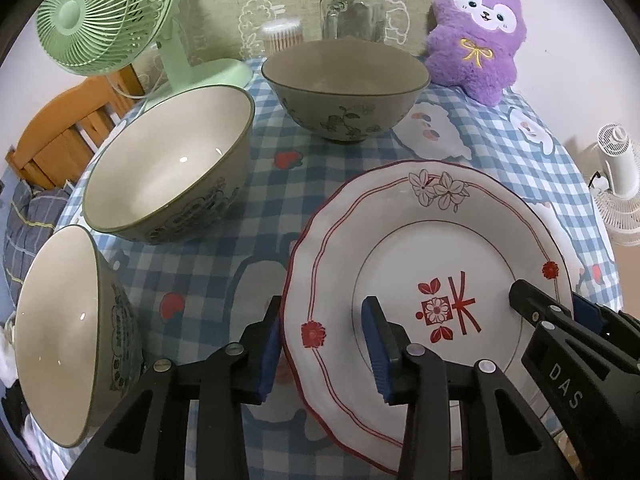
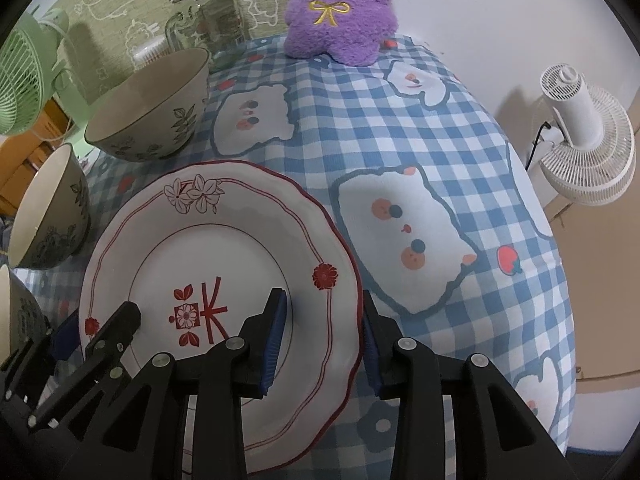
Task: Organize plates and bowls
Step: 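Grasp the white plate's rim with both grippers and lift it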
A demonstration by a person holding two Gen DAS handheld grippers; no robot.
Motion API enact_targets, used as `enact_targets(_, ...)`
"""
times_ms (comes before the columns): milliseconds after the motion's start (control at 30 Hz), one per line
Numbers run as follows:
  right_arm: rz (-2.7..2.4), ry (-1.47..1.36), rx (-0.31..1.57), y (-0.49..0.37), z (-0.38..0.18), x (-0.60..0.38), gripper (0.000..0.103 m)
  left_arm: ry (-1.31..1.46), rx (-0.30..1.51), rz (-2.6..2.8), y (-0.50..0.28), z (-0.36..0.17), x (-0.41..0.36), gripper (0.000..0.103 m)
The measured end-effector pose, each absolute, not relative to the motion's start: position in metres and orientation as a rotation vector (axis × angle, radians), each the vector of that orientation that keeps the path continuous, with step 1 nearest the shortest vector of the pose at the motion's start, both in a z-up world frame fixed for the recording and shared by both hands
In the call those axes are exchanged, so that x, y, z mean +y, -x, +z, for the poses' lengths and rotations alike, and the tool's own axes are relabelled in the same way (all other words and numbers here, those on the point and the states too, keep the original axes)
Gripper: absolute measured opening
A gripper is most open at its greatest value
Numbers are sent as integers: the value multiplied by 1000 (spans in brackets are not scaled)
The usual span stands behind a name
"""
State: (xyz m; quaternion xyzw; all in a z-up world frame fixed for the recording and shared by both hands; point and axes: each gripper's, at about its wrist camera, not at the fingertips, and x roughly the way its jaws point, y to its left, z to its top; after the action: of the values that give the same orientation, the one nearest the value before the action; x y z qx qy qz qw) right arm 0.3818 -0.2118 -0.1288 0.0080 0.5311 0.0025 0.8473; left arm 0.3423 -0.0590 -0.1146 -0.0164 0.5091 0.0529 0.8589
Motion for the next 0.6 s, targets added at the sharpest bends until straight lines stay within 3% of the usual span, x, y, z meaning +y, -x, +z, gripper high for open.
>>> enact_targets(600, 11, 39, 1063, -372, -116, -209, 34, -25, 1019, 122, -334, -101, -62, 35)
